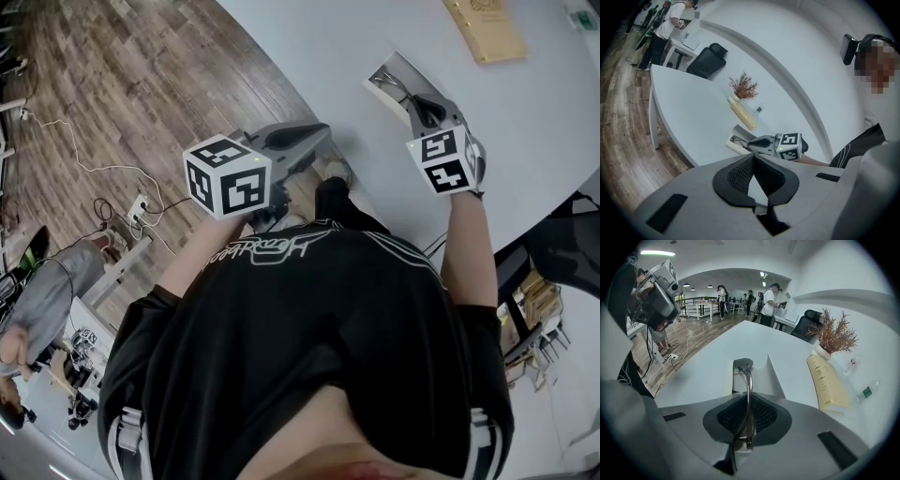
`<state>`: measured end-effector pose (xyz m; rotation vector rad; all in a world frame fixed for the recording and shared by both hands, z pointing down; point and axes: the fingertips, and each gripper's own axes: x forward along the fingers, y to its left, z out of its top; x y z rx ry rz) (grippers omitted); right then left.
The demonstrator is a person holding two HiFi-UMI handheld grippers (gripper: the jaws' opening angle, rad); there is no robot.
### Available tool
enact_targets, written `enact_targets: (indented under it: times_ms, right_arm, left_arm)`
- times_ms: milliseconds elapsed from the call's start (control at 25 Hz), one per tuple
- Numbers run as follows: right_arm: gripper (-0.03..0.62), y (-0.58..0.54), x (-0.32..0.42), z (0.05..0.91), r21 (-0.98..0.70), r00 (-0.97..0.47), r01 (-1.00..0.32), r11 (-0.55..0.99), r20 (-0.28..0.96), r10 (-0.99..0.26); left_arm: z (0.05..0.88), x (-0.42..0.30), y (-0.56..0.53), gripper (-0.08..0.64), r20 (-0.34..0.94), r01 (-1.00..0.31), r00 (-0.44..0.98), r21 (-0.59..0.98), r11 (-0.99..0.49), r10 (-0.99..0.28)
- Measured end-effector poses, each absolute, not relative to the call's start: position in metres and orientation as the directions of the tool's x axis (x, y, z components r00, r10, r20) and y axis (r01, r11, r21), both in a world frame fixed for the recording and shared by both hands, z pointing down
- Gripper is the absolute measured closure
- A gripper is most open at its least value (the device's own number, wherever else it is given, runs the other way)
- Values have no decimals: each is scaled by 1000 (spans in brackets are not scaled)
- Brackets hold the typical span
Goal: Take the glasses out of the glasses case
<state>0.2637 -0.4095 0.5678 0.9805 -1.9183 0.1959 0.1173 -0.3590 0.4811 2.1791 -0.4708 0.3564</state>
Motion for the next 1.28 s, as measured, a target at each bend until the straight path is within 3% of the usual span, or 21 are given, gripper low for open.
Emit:
enact_targets:
  times_ms: [400, 1280]
  right_arm:
    - [571, -411, 267, 566, 249, -224, -730, 637, 792, -567]
    - [571, -396, 260, 493, 374, -172, -775, 510, 651, -739]
  left_arm:
    - [478, 115, -354, 554, 401, -443, 892, 692, -570, -207]
    - [447, 91, -327, 554, 361, -428, 902, 674, -603, -236]
